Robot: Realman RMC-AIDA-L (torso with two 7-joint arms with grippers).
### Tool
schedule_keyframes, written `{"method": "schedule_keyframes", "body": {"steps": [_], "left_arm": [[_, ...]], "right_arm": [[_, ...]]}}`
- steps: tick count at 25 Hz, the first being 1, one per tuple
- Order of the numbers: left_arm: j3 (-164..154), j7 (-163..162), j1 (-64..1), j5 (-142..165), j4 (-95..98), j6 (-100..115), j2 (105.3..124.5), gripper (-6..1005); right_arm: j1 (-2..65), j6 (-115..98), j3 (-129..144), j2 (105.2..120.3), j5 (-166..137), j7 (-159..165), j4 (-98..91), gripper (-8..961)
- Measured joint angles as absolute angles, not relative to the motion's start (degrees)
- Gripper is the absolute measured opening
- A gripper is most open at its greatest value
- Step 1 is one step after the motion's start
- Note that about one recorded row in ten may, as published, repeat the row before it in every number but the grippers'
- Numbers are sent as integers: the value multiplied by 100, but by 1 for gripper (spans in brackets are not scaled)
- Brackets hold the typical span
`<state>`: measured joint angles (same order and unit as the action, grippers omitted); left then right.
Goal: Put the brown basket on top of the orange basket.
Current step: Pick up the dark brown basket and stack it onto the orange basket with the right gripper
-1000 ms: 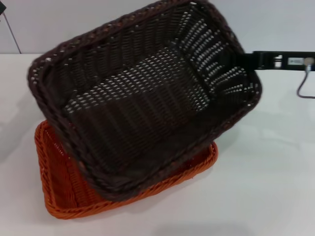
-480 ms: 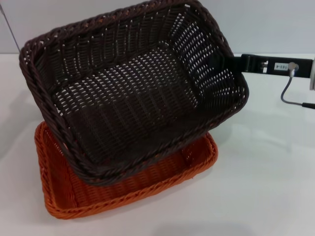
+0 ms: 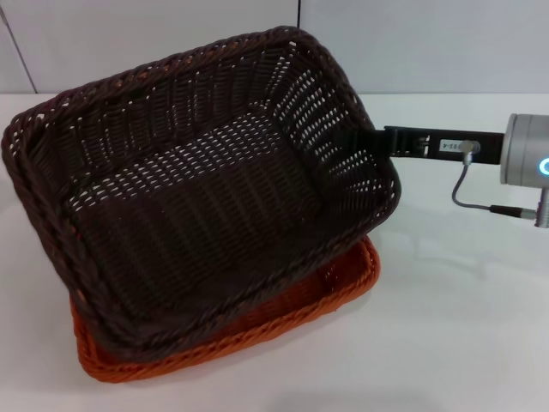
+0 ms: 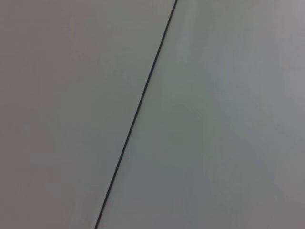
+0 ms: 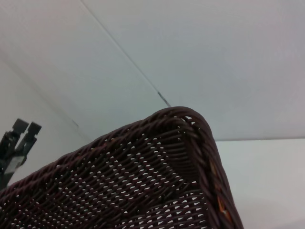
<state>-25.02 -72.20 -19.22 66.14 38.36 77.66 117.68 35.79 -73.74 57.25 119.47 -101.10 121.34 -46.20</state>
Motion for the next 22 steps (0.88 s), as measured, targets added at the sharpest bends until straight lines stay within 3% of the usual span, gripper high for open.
{"method": "schedule_keyframes", "body": {"steps": [22], "left_arm": [[-2425, -7198, -1837, 6611, 3685, 7690, 11771, 829]], "right_arm": [[2601, -6921, 7391, 11909, -9872, 13109, -6097, 153]]}}
